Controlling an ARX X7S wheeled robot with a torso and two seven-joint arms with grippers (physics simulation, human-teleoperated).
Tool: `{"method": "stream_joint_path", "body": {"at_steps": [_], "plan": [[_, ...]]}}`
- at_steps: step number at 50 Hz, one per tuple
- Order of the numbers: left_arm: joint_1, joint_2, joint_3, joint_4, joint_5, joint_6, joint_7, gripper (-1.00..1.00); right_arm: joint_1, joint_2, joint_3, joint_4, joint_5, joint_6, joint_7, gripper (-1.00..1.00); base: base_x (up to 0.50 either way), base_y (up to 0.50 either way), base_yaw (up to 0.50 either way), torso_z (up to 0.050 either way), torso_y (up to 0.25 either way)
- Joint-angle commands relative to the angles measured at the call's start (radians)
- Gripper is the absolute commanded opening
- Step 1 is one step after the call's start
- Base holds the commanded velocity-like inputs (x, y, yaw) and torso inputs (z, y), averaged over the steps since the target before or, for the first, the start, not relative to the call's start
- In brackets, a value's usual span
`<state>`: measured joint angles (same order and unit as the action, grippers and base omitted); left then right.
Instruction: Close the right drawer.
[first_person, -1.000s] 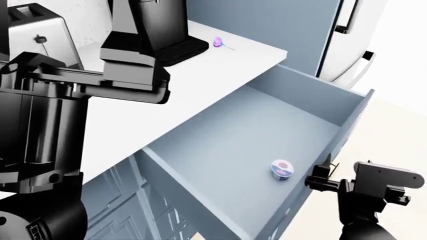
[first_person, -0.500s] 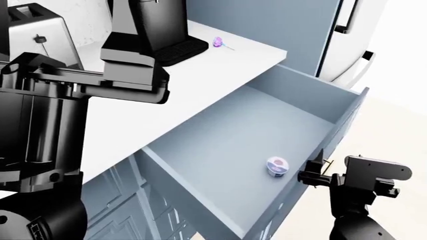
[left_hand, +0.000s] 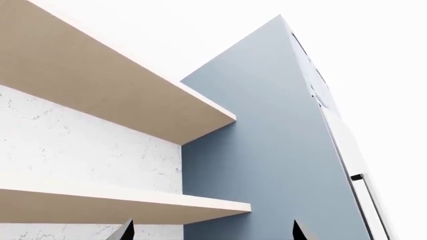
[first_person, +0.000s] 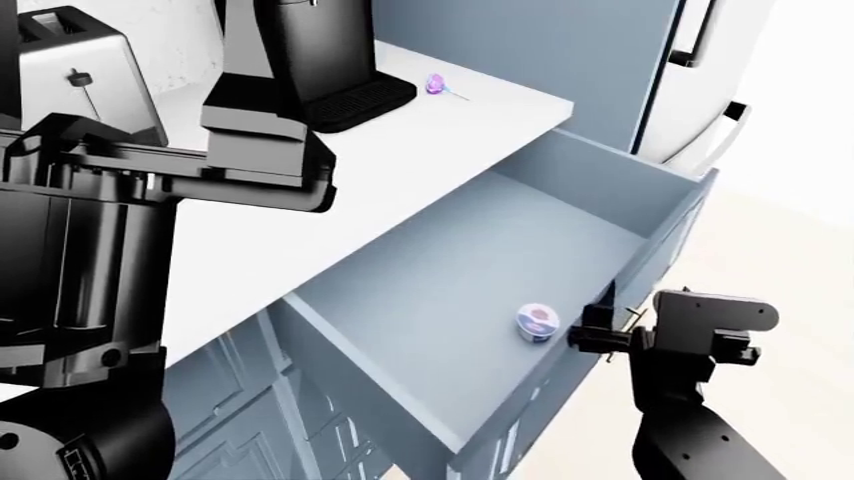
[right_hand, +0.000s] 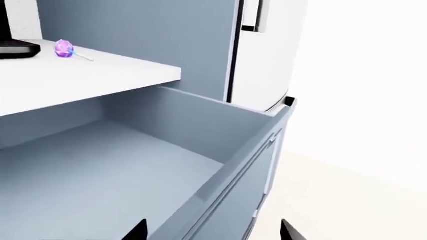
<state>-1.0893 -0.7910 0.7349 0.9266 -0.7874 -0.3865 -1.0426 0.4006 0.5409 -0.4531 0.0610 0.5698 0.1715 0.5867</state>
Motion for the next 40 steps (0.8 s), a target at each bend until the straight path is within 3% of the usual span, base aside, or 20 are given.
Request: {"method": "stream_joint_path", "body": {"at_steps": [1, 26, 35, 40], "plan": [[0.001, -0.002, 0.000, -0.001, 0.001, 0.003, 0.000, 1.00, 0.056, -0.045, -0.041, -0.004, -0.021, -0.001, -0.056, 1.00, 0.00, 0.00, 0.00, 0.000, 0.000], [0.014, -0.009, 0.003, -0.002, 0.009, 0.013, -0.001, 1.00, 0.126, -0.105, -0.080, 0.060, -0.040, -0.012, -0.105, 1.00, 0.00, 0.00, 0.00, 0.000, 0.000], [0.019, -0.008, 0.005, -0.007, 0.013, 0.020, 0.001, 1.00, 0.133, -0.043, -0.105, -0.224, -0.046, 0.089, -0.036, 1.00, 0.00, 0.00, 0.00, 0.000, 0.000], [0.024, -0.011, 0.004, -0.005, 0.014, 0.024, 0.000, 1.00, 0.174, 0.011, -0.154, -0.489, -0.080, 0.229, 0.033, 1.00, 0.00, 0.00, 0.00, 0.000, 0.000]]}}
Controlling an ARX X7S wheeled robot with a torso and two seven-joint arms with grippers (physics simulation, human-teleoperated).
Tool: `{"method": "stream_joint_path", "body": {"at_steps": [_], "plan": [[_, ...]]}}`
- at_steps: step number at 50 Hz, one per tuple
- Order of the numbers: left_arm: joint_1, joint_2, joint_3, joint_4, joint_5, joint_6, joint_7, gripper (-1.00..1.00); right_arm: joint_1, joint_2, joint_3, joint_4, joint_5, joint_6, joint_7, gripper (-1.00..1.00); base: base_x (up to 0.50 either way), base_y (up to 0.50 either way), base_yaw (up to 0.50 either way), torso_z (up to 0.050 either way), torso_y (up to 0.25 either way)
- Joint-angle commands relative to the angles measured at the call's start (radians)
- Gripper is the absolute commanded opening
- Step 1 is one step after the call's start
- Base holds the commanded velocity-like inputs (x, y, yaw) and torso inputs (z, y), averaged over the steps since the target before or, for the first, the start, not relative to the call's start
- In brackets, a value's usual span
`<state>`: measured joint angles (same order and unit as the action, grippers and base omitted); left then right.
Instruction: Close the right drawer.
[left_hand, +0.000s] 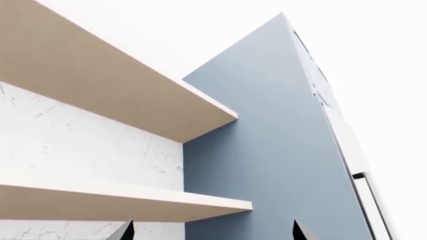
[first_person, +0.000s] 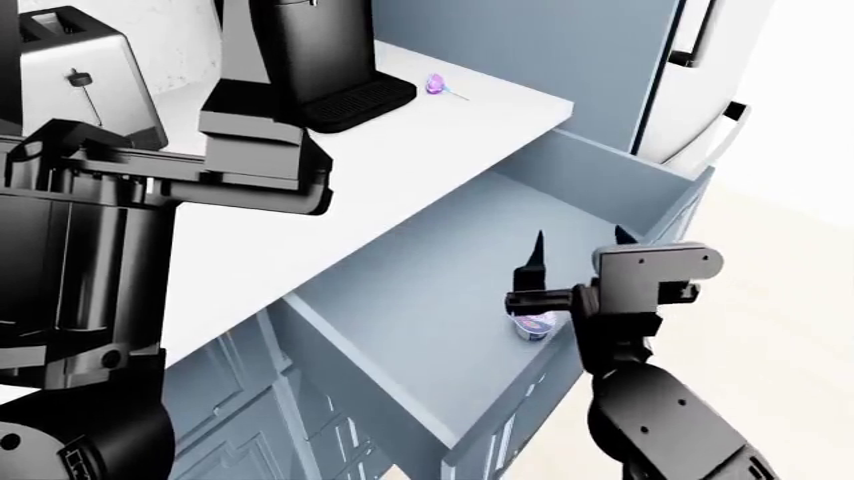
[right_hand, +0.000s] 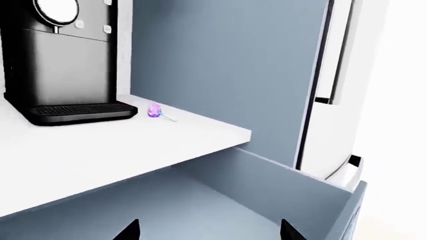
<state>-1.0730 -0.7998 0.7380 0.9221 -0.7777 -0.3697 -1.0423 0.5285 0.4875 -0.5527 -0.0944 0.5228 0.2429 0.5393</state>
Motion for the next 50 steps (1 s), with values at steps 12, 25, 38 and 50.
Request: {"method": "stream_joint_path", "body": {"at_steps": [12, 25, 38, 50], "plan": [[0.016, -0.010, -0.001, 0.006, 0.008, 0.014, -0.006, 1.00, 0.147, 0.106, -0.062, -0.683, 0.009, 0.376, 0.176, 1.00, 0.00, 0.00, 0.00, 0.000, 0.000], [0.030, -0.013, 0.002, 0.007, 0.016, 0.024, -0.008, 1.00, 0.166, 0.151, -0.014, -0.806, 0.051, 0.466, 0.244, 1.00, 0.00, 0.00, 0.00, 0.000, 0.000], [0.031, -0.016, 0.003, 0.011, 0.016, 0.024, -0.011, 1.00, 0.161, 0.223, 0.077, -0.901, 0.131, 0.544, 0.320, 1.00, 0.00, 0.00, 0.00, 0.000, 0.000], [0.026, -0.009, 0.009, 0.010, 0.015, 0.020, -0.010, 1.00, 0.161, 0.312, 0.158, -0.949, 0.235, 0.567, 0.404, 1.00, 0.00, 0.00, 0.00, 0.000, 0.000]]}}
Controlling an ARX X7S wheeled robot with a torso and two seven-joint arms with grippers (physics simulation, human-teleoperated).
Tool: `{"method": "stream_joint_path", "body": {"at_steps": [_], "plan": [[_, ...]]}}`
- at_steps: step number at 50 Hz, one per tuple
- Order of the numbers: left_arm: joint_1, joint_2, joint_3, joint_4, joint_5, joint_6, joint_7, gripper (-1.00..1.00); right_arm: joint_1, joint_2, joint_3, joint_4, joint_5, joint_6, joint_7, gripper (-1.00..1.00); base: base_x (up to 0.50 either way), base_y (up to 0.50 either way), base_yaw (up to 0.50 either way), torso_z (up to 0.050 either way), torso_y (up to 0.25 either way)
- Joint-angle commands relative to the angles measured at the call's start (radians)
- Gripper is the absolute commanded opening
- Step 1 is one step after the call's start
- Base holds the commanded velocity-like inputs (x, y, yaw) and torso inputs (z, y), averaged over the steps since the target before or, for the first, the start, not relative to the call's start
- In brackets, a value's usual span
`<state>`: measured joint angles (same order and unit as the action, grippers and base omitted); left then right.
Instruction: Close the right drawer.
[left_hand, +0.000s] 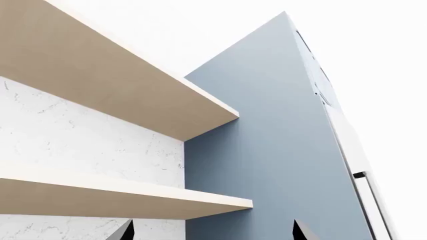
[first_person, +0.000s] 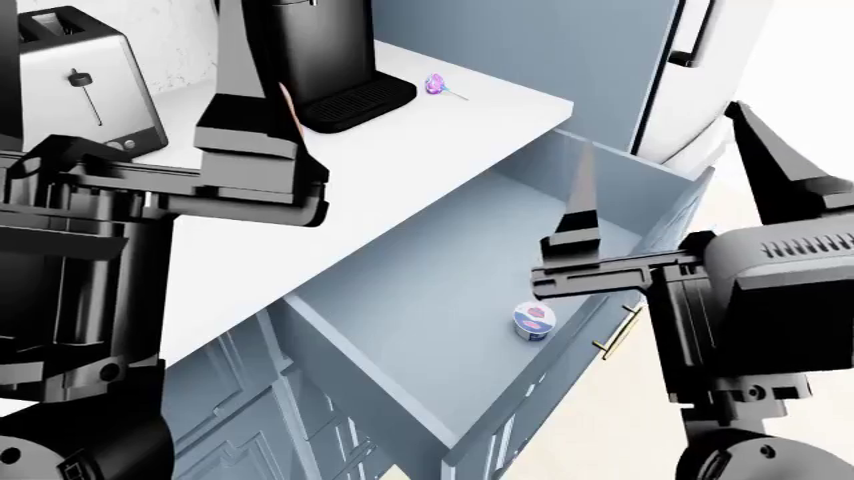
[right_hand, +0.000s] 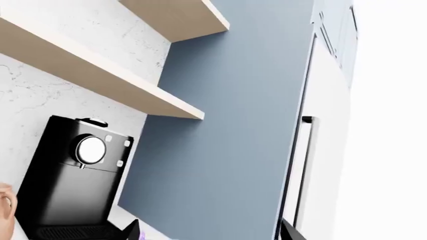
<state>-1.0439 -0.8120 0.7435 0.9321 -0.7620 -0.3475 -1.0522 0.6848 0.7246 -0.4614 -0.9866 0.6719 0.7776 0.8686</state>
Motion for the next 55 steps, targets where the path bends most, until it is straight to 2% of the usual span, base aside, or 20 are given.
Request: {"method": "stream_joint_path", "body": {"at_steps": [1, 11, 19, 24, 33, 47, 53, 55], "plan": [[-0.005, 0.003, 0.002, 0.000, -0.002, -0.004, -0.001, 1.00, 0.017, 0.096, 0.059, -0.059, 0.106, 0.023, 0.099, 1.00, 0.00, 0.00, 0.00, 0.000, 0.000], [-0.013, 0.009, 0.005, -0.005, -0.007, -0.007, 0.002, 1.00, 0.175, 0.315, -0.164, -0.060, 0.244, -0.168, 0.320, 1.00, 0.00, 0.00, 0.00, 0.000, 0.000], [-0.027, 0.037, 0.019, -0.026, -0.008, -0.011, 0.022, 1.00, 0.303, 0.395, -0.324, -0.060, 0.277, -0.260, 0.394, 1.00, 0.00, 0.00, 0.00, 0.000, 0.000], [-0.027, 0.046, 0.025, -0.033, -0.004, -0.010, 0.027, 1.00, 0.430, 0.473, -0.498, -0.060, 0.287, -0.353, 0.453, 1.00, 0.00, 0.00, 0.00, 0.000, 0.000], [-0.013, 0.047, 0.031, -0.037, 0.008, -0.001, 0.029, 1.00, 0.646, 0.547, -0.773, -0.060, 0.282, -0.463, 0.521, 1.00, 0.00, 0.00, 0.00, 0.000, 0.000], [-0.009, 0.045, 0.032, -0.034, 0.012, 0.002, 0.028, 1.00, 1.216, 0.606, -1.442, -0.060, 0.256, -0.637, 0.622, 1.00, 0.00, 0.00, 0.00, 0.000, 0.000], [-0.006, 0.047, 0.034, -0.036, 0.014, 0.005, 0.030, 1.00, 1.581, 0.586, -1.865, -0.060, 0.239, -0.741, 0.678, 1.00, 0.00, 0.00, 0.00, 0.000, 0.000], [-0.007, 0.048, 0.034, -0.037, 0.014, 0.005, 0.030, 1.00, 1.656, 0.571, -1.960, -0.060, 0.231, -0.770, 0.697, 1.00, 0.00, 0.00, 0.00, 0.000, 0.000]]}}
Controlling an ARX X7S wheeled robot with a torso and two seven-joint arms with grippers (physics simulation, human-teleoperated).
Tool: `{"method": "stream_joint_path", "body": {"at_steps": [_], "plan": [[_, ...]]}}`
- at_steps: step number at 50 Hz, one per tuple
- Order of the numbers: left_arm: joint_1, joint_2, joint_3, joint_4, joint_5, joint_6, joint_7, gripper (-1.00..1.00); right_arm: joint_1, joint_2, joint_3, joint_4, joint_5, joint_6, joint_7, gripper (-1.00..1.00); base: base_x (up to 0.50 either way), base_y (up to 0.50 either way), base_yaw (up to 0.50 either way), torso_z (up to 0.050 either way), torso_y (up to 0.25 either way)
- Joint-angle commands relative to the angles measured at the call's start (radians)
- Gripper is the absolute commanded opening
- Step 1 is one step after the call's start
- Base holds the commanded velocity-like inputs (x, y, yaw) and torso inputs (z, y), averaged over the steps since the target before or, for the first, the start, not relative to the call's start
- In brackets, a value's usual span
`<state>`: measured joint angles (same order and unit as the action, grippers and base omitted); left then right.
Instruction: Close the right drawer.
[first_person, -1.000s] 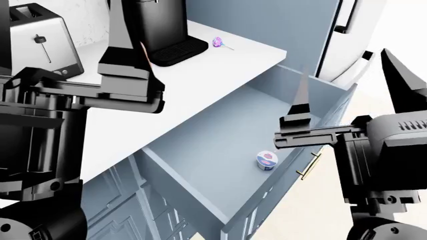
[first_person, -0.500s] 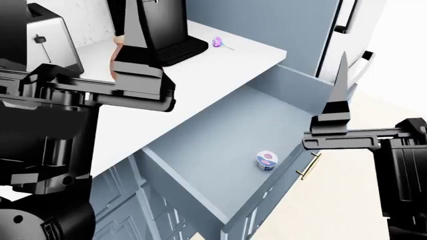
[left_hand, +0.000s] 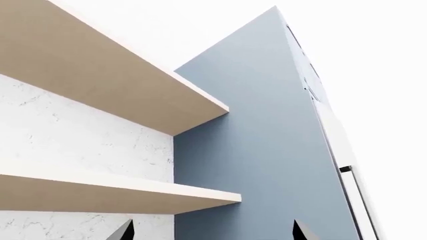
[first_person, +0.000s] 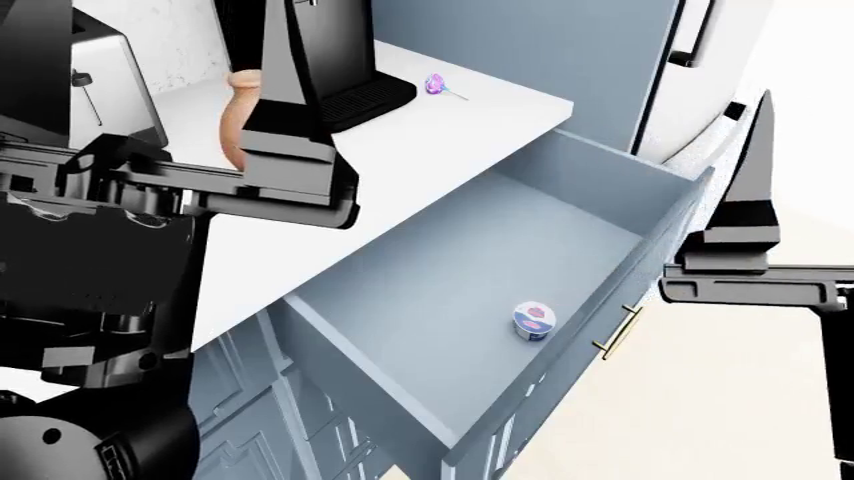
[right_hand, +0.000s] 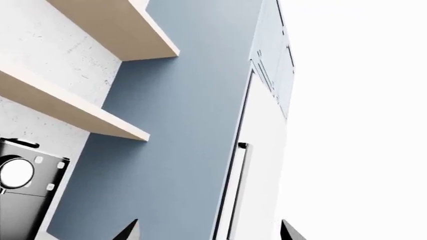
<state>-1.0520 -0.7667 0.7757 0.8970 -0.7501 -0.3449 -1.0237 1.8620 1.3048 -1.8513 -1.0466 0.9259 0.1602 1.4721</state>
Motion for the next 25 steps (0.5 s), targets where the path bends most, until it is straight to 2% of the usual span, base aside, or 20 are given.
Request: {"method": "stream_joint_path", "body": {"at_steps": [1, 12, 25], "plan": [[0.001, 0.003, 0.002, -0.003, 0.003, 0.003, 0.002, 1.00, 0.489, -0.010, -0.582, 0.000, -0.025, -0.156, 0.095, 1.00, 0.00, 0.00, 0.00, 0.000, 0.000], [0.002, 0.003, 0.002, -0.004, 0.003, 0.003, 0.002, 1.00, 0.492, 0.030, -0.572, 0.000, -0.033, -0.148, 0.081, 1.00, 0.00, 0.00, 0.00, 0.000, 0.000], [-0.003, 0.005, 0.004, -0.002, -0.001, -0.001, 0.002, 1.00, 0.492, 0.167, -0.506, 0.000, -0.038, -0.101, -0.006, 1.00, 0.00, 0.00, 0.00, 0.000, 0.000]]}}
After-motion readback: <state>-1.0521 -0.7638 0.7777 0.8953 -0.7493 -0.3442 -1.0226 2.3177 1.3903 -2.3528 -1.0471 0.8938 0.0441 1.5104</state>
